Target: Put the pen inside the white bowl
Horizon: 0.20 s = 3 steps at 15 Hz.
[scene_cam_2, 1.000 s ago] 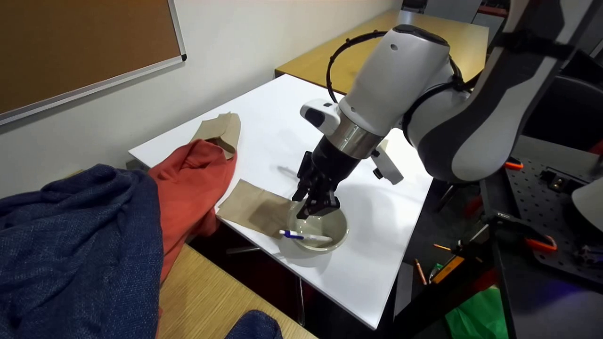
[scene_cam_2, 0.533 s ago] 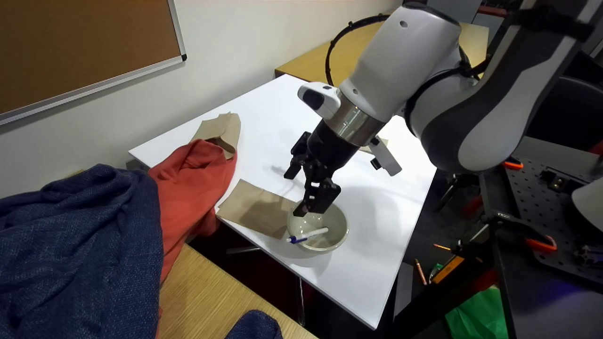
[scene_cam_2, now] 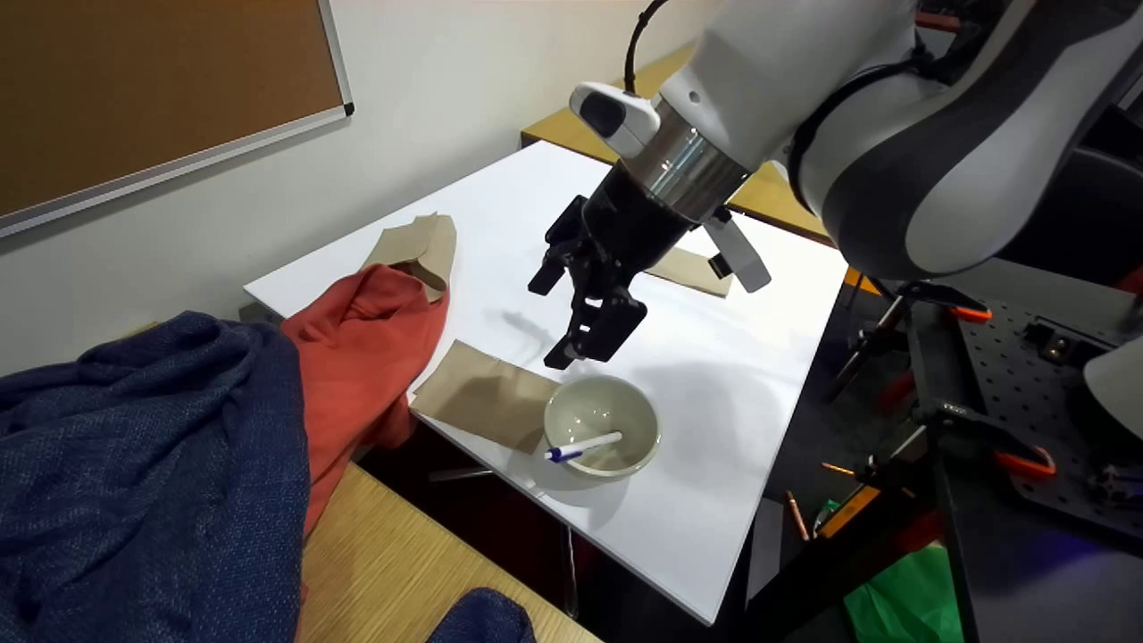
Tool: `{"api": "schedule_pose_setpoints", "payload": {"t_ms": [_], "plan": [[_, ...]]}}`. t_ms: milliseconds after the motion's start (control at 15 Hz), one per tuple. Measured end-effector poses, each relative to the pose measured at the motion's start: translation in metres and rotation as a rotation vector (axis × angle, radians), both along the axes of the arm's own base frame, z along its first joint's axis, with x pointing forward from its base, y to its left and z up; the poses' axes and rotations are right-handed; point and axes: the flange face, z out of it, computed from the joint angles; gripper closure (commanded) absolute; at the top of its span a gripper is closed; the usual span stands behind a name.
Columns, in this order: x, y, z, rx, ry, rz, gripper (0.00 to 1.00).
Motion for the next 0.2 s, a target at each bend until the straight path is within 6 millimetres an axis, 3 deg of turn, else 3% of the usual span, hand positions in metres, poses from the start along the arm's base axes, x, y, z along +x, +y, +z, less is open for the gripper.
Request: {"api": "schedule_pose_setpoints", "payload": {"t_ms": [200], "plan": [[-0.0008,-0.0002,-0.0013,-0.001,0.003,0.000,0.00]]}}
